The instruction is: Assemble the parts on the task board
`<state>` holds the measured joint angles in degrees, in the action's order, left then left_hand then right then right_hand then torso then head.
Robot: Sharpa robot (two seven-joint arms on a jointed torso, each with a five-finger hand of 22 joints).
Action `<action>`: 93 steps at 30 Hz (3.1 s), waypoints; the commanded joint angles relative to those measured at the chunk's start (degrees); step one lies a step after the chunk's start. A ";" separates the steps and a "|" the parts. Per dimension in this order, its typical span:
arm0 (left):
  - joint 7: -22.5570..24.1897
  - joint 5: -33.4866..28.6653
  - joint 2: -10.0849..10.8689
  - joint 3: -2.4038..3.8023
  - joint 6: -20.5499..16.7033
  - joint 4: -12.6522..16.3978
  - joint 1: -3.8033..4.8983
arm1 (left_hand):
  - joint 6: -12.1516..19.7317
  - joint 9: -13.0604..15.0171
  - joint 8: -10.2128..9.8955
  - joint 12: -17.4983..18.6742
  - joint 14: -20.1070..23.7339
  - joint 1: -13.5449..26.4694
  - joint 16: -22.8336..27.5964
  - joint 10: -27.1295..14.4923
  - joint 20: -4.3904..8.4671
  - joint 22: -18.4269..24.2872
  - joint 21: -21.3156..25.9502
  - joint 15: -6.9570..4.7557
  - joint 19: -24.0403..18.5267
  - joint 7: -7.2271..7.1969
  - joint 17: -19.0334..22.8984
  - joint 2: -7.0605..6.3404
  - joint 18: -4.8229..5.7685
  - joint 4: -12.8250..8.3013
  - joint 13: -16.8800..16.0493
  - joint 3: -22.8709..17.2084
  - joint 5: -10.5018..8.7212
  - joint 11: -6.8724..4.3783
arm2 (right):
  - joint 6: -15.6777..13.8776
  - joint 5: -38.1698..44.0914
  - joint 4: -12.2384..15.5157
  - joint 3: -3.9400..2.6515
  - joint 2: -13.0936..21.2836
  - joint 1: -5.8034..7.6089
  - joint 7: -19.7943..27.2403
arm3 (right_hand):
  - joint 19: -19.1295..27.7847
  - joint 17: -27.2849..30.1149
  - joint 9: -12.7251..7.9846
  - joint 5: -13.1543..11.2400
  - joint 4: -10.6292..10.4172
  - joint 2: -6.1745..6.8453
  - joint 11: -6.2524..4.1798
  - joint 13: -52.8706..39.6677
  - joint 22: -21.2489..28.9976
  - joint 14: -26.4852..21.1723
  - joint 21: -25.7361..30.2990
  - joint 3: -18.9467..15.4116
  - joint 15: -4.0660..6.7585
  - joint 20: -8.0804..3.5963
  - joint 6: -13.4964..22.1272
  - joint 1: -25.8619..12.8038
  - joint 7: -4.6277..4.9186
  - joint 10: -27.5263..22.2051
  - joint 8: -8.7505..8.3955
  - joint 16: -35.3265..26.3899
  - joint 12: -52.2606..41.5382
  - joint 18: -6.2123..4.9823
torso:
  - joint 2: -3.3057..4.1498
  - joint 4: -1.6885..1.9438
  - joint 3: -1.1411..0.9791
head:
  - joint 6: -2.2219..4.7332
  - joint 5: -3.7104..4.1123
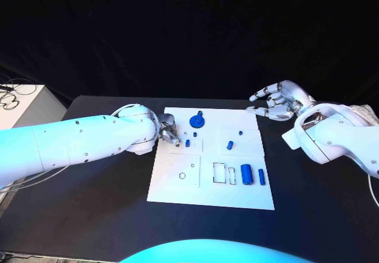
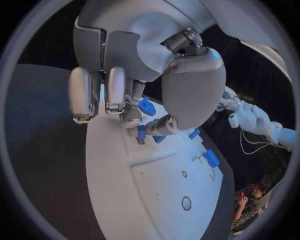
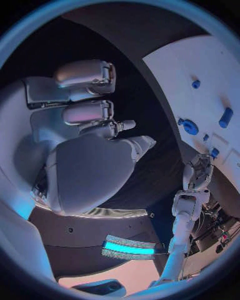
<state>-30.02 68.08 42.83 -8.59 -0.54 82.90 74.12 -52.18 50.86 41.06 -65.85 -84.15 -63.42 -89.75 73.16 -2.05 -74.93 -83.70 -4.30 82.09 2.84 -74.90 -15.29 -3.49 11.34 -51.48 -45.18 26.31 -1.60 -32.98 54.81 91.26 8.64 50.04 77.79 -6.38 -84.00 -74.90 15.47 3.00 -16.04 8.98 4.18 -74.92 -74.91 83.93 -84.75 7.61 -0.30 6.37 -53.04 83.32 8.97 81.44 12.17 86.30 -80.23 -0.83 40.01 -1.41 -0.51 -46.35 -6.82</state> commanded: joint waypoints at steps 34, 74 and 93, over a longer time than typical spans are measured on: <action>0.20 -1.72 0.26 -0.21 4.12 0.58 -0.48 | -0.61 0.10 0.31 -0.11 -5.85 0.10 -0.25 0.44 0.18 -4.64 -0.14 -0.36 0.28 -0.38 -15.10 0.66 0.73 -9.57 0.17 -9.86 0.29 -0.12 | 0.34 0.09 -0.04 0.00 0.09 -0.05 0.79 | -3.03 -6.92 -0.05 0.28 0.04 -0.11 -0.07 -6.50 -11.10 3.86 0.30 0.41 0.48 -0.53 0.25 -0.46 -0.08 -0.10 0.36 -0.29 0.13 -0.68 | 0.00 -0.03 0.00 | -0.66 0.13; 0.42 -4.39 -0.86 -0.22 3.69 -1.79 -0.94 | -1.64 -0.44 -1.05 0.29 -5.85 8.74 -0.25 0.09 0.40 -3.70 1.06 -0.56 -0.17 -1.04 -15.10 2.57 0.56 1.26 0.88 7.64 -1.21 -0.38 | 0.24 0.14 -0.01 -0.01 0.19 -0.05 0.77 | -3.04 -6.71 -0.07 0.26 -0.46 -0.47 -0.13 -6.26 -10.97 3.87 0.52 0.28 0.57 -0.65 0.36 -1.80 -0.15 -0.10 0.62 -0.52 0.35 -0.70 | 0.00 -0.06 -0.03 | -0.83 0.53; 0.33 -3.80 -0.73 -0.23 4.78 -2.34 -0.94 | -1.87 -0.71 -1.68 0.27 -5.85 5.90 -0.25 -0.10 0.41 -3.62 1.29 -0.54 -0.19 -1.02 -15.10 1.95 0.53 4.92 0.81 15.74 -1.34 -0.34 | 0.14 0.14 0.13 -0.01 0.42 -0.05 0.79 | -3.01 -6.68 -0.07 0.26 -0.48 -0.45 -0.15 -6.25 -10.91 3.87 0.62 0.17 0.59 -0.67 0.39 -2.16 -0.16 -0.08 0.67 -0.56 0.36 -0.72 | -0.03 -0.05 -0.03 | -0.88 0.67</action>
<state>-29.74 64.83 42.25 -8.36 1.32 80.53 73.85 -54.08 50.14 39.56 -65.84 -83.93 -56.96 -89.75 73.62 -1.84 -74.91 -82.60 -4.50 81.87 1.54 -74.90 -13.32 -3.49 16.37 -50.68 -29.71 25.30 -1.95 -32.97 54.73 91.29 8.64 50.44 77.77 -6.26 -83.91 -74.90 15.48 3.00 -16.20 8.59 4.18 -74.95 -74.90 84.14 -84.33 7.77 -0.09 6.03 -53.04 81.87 8.97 81.45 12.61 86.08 -80.23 -0.82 39.97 -1.43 -0.52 -47.25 -6.11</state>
